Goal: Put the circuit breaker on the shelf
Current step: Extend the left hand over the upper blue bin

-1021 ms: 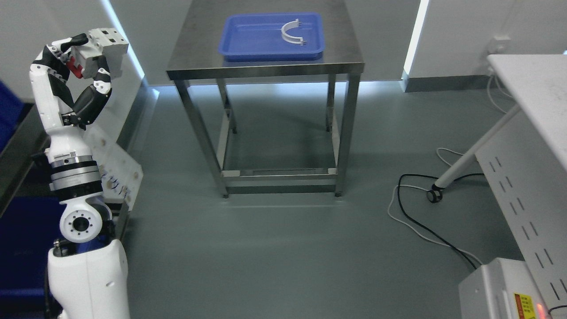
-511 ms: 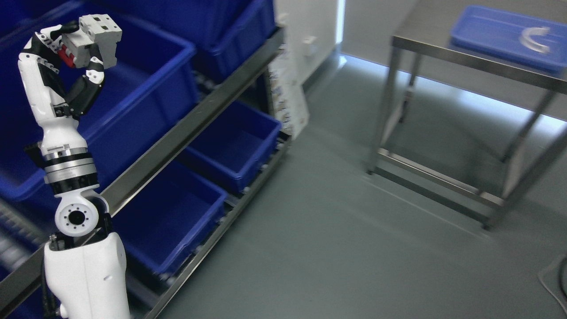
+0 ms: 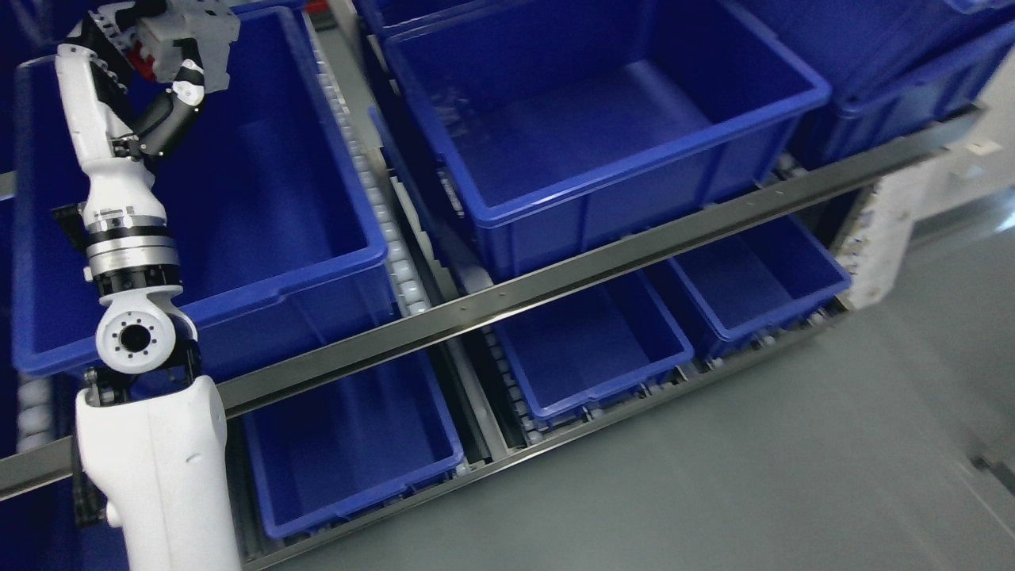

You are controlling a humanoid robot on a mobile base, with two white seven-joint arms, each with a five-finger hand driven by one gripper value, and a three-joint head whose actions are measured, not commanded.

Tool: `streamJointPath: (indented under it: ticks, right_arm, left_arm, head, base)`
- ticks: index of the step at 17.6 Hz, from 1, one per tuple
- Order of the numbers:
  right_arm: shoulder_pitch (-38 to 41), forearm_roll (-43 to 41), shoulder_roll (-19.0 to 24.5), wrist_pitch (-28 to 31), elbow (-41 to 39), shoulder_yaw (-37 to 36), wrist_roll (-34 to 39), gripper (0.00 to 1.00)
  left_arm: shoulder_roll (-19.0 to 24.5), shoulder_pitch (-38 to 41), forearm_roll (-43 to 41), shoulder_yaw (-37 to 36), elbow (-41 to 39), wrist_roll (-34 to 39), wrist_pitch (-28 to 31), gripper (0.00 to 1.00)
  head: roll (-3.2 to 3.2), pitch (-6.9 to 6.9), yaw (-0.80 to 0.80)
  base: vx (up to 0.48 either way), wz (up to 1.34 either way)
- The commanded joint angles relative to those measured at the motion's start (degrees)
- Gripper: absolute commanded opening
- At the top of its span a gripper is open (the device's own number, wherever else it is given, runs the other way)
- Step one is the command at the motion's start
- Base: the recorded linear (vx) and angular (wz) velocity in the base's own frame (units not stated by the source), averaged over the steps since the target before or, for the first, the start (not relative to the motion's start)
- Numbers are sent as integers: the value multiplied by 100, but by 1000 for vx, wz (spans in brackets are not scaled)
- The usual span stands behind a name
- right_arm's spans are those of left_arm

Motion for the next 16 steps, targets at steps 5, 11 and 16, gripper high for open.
streamJointPath:
  ticks: [5, 11, 16]
  right_arm:
    - [2, 0, -100, 191, 0, 114, 9, 100]
    - [2, -9, -100, 191, 0, 114, 9, 100]
    - [2, 0, -100, 191, 0, 114, 0, 100]
  left_arm:
    - [1268, -1955, -1436, -2517, 3883, -889, 271, 20]
    - [513, -2818, -2044, -3099, 6189, -880, 254, 20]
    - [424, -2933, -2044, -3846, 6719, -872, 210, 20]
  head:
    - [0, -1, 0]
    - [0, -1, 0]
    - [0, -1, 0]
  base:
    - [92, 601]
    - [52, 250]
    - [12, 43]
